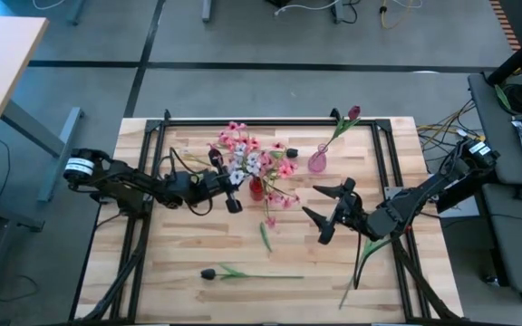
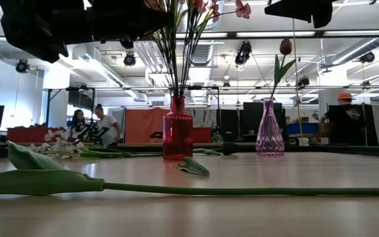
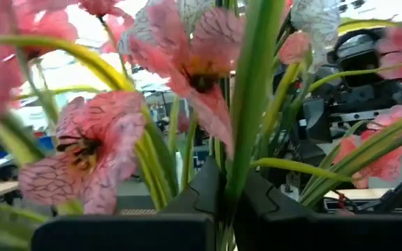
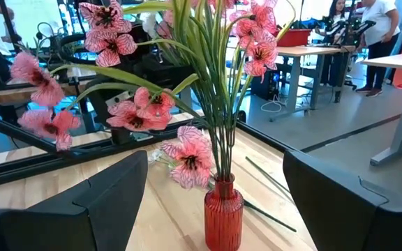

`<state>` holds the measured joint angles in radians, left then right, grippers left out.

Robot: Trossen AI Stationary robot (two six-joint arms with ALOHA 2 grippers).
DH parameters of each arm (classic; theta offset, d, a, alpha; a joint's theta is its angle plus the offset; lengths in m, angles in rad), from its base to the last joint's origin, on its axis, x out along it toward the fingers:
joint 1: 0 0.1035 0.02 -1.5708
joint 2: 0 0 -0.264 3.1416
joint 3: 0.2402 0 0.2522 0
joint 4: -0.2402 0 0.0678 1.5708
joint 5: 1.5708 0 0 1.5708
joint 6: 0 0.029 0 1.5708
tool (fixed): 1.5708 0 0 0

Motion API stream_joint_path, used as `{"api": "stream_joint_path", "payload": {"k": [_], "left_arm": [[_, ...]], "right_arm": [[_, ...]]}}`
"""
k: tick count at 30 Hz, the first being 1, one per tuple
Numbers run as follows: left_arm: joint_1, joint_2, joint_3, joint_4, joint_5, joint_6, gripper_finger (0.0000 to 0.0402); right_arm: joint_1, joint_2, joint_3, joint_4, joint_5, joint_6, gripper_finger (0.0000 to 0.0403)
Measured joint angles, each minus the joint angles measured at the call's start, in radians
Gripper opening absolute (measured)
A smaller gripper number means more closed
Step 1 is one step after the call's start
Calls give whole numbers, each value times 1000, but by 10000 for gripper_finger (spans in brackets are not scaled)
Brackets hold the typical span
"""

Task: Sort flowers into vase by color
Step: Put the bottom white flowers into the red vase

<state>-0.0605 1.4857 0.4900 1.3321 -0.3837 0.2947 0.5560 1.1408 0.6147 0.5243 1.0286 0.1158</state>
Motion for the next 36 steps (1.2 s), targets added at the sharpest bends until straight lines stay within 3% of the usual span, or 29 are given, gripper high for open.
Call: {"api": "stream_joint_path", "payload": {"k": [4,36], "left_arm": [[0,0,-1,-24,-54,-27,0],[0,0,-2,-155,-52,-73,0]], "right_arm": [[0,0,0,0,0,0,325],[0,0,0,3,1,0,325]]}}
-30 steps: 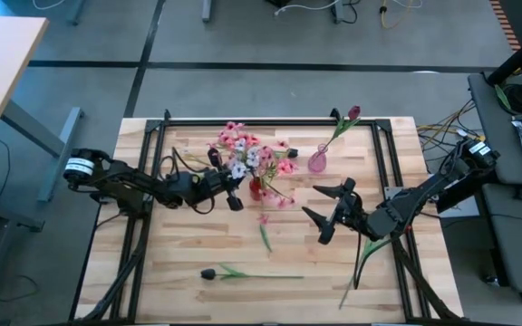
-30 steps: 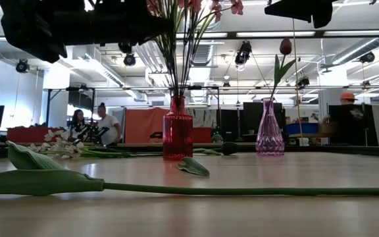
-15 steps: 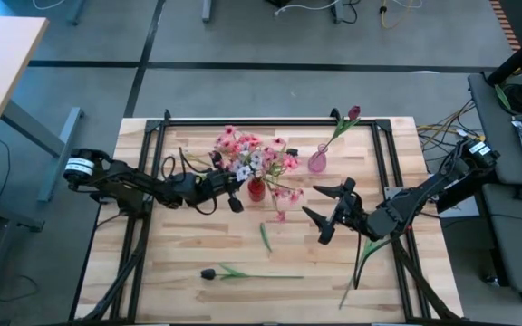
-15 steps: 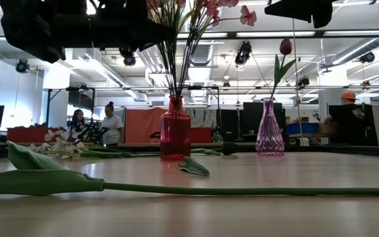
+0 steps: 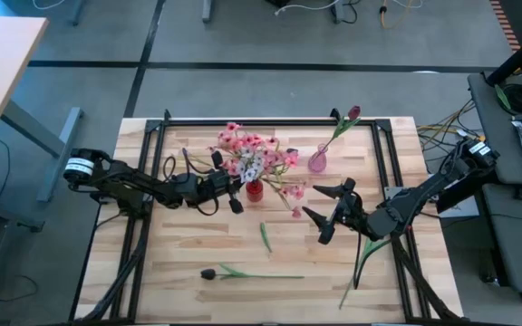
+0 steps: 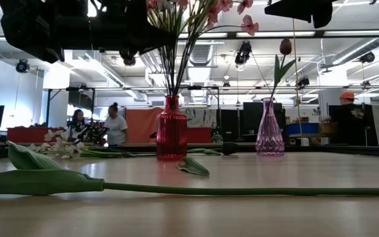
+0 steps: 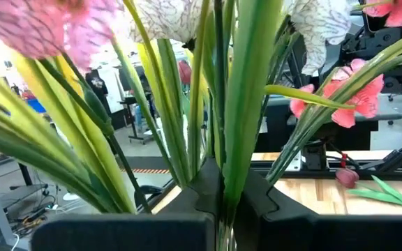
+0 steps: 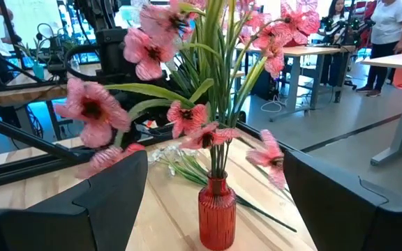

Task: Sort flowers into vase by color
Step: Put the bottom white flowers into the red vase

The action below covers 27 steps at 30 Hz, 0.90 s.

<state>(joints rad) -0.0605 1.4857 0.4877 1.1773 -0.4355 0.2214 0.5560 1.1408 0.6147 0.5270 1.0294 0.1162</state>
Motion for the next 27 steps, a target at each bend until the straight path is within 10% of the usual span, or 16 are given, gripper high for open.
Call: {"api": "stream_joint_path", "payload": {"k": [27], "left_arm": [[0,0,-13,-44,0,-73,1]], "right_arm": [[0,0,0,1,0,-3,325]]}}
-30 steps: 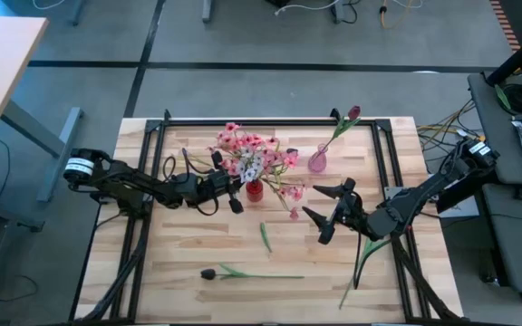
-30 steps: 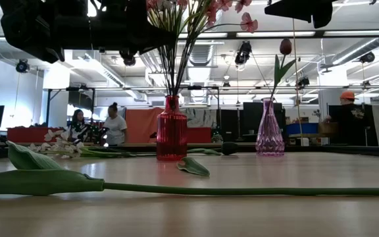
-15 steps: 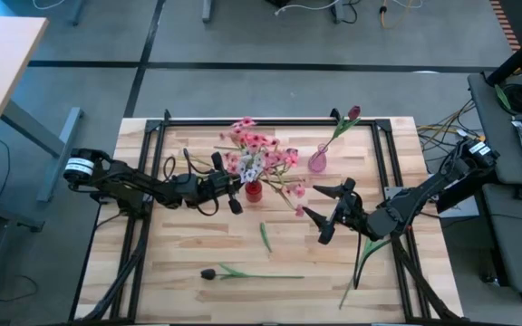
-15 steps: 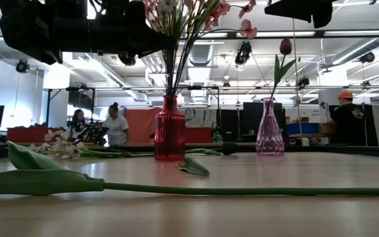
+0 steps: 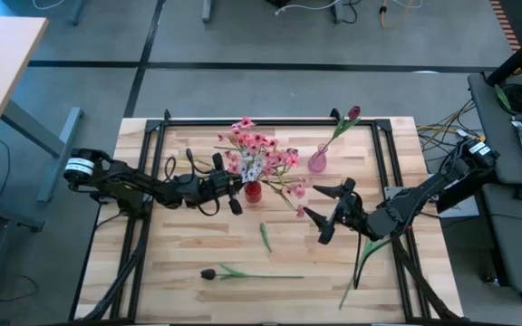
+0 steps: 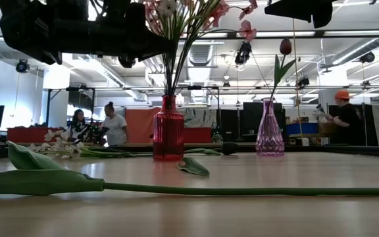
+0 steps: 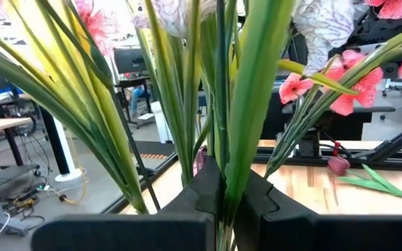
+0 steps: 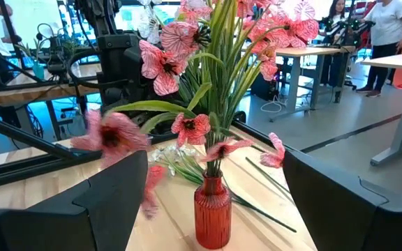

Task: Sort flowers into vase by color
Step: Put the bottom white flowers into the red vase

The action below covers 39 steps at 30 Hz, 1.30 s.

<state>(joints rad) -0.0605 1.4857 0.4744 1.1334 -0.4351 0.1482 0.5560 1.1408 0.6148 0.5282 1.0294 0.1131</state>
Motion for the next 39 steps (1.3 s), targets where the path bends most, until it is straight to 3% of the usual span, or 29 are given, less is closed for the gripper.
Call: {"api": "stream_joint_path", "payload": {"k": [18,32,39], "left_arm": [[0,0,0,-12,0,-1,78],[-42,-14,0,-34,-2,0,203],[-89,-101,0,-205,-119,-10,230]], "right_arm": [[0,0,0,0,0,0,325],[0,0,0,0,0,4,325],[2,-1,0,0,0,54,325]]}}
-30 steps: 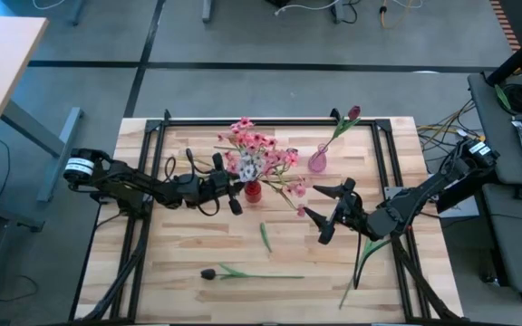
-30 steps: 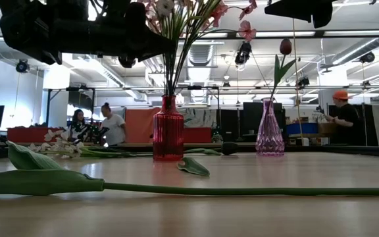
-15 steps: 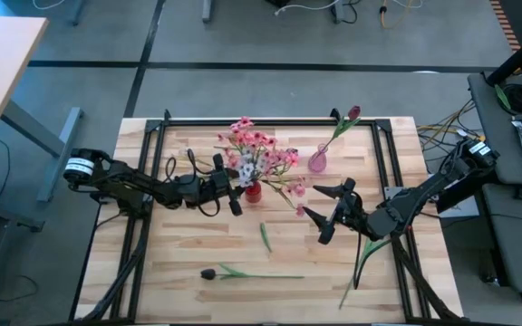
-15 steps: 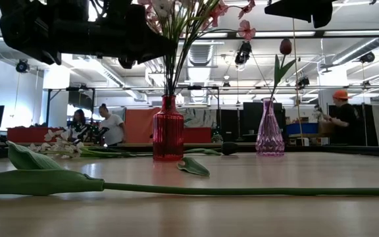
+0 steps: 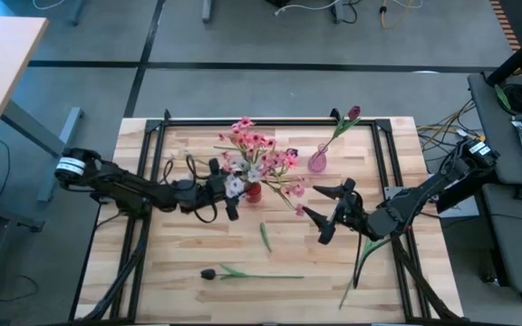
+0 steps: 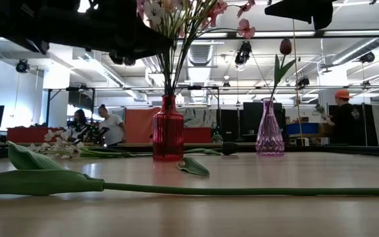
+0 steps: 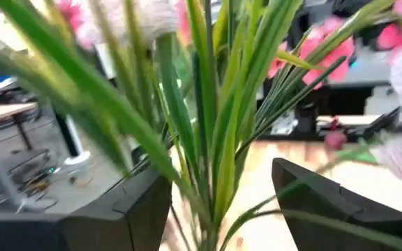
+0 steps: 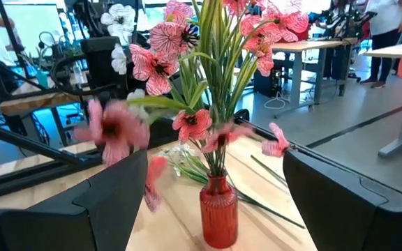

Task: Sort flowers into vase by color
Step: Put the bottom white flowers into the red vase

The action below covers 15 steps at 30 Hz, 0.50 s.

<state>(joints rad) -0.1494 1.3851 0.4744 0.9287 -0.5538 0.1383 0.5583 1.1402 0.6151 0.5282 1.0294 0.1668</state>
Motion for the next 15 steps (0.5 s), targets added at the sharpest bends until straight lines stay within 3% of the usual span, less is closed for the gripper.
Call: {"api": "stream_joint_path", "payload": {"k": [9,15], "left_arm": [[-34,-196,0,-356,-39,-131,247],[-72,-319,0,-588,-30,-186,255]], "right_arm": [[5,-8,26,-58,-5,129,325],[7,-1,135,-464,-79,494,325]]}}
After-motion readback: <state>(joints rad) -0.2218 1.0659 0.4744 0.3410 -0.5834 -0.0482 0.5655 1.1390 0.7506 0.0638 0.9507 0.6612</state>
